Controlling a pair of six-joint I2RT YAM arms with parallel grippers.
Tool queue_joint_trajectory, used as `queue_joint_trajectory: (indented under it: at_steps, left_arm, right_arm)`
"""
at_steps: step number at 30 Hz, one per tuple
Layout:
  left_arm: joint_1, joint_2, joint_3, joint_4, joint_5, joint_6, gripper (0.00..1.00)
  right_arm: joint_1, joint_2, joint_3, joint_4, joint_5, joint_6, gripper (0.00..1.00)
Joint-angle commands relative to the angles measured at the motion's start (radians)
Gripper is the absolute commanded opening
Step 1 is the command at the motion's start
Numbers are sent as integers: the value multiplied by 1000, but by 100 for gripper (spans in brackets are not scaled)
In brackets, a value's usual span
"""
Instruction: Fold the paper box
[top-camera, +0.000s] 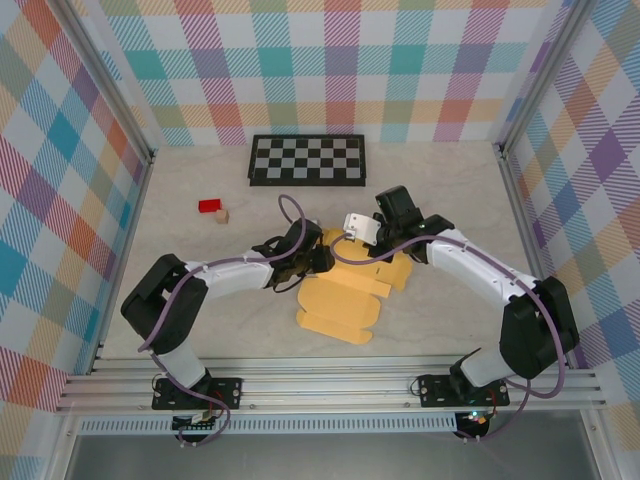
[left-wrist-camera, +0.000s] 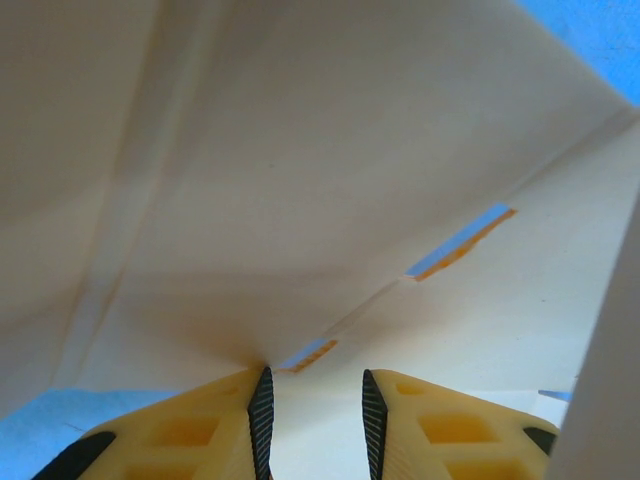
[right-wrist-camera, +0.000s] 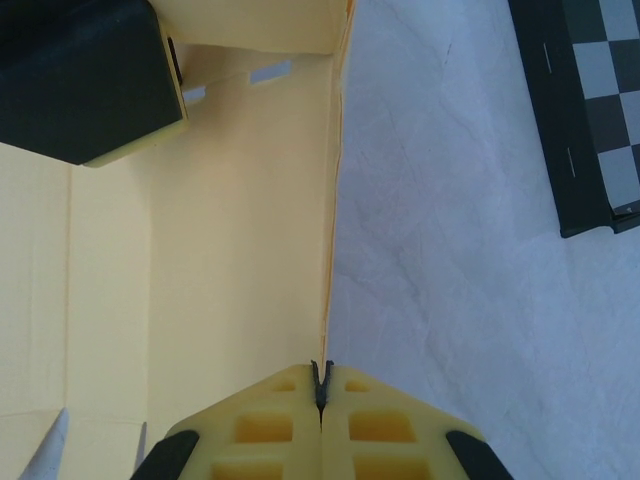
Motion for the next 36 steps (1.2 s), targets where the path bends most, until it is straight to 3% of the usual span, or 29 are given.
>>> queue_joint_trajectory:
  at_steps: [1, 7, 16, 19, 24, 28, 32, 36]
  left_arm:
    - [-7, -21, -14, 23, 22, -49, 33]
    - [-8, -135, 4, -101, -14, -28, 33]
    - [11, -387, 1, -353, -108, 206, 37]
    - [67, -437, -19, -369, -138, 266, 37]
    - [171, -458, -133, -204, -173, 321, 33]
    - [217, -495, -230, -16, -117, 482, 34]
    - [262, -493, -285, 94, -11, 534, 33]
    - [232, -438, -321, 148, 176, 524, 34]
  right_arm:
    - [12, -22, -16, 14, -17, 6, 0]
    - [10, -24, -41, 40, 25, -32, 0]
    - [12, -96, -102, 151, 54, -128, 0]
    - [13, -140, -134, 197, 38, -190, 0]
    - [13, -203, -209, 233, -27, -381, 0]
    - [13, -234, -245, 239, -33, -468, 0]
    - [14, -261, -300, 291, -6, -536, 0]
    - [18, -279, -377, 381, 22, -615, 0]
